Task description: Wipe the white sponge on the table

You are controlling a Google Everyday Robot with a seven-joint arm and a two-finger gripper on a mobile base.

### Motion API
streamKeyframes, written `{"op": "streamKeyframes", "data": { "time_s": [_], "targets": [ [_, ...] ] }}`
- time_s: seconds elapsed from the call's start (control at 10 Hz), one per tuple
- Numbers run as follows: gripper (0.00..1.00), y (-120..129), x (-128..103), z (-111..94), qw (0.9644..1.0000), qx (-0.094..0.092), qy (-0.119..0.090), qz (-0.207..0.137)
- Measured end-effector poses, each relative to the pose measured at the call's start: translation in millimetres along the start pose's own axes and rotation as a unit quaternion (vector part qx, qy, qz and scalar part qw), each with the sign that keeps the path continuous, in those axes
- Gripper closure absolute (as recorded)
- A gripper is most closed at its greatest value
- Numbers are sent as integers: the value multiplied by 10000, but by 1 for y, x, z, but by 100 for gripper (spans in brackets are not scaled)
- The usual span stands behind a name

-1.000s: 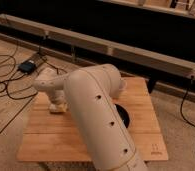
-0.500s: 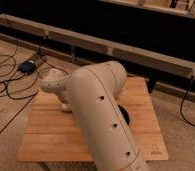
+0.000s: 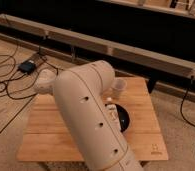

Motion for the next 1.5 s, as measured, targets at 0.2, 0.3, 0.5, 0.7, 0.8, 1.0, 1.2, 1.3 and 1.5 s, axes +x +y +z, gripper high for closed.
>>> {"op": "streamKeyframes", "data": {
  "time_s": [0.2,0.3,0.5,0.7,0.8,1.0,1.2,1.3,1.5],
  "targets": [
    [100,11,-23,-18,9997,134,-108,-175],
    [100,19,-30,-23,9993,183,-137,-293],
    [100,39,-37,-26,9982,228,-126,-531],
    [100,62,-35,-19,9970,229,-45,-734],
    [100,73,-29,-13,9966,187,21,-796],
    [100,82,-13,-1,9969,96,165,-757],
    [100,74,11,13,9981,2,351,-510],
    [100,70,16,16,9983,-3,387,-440],
    [100,25,46,33,9980,-49,558,299]
  ]
}}
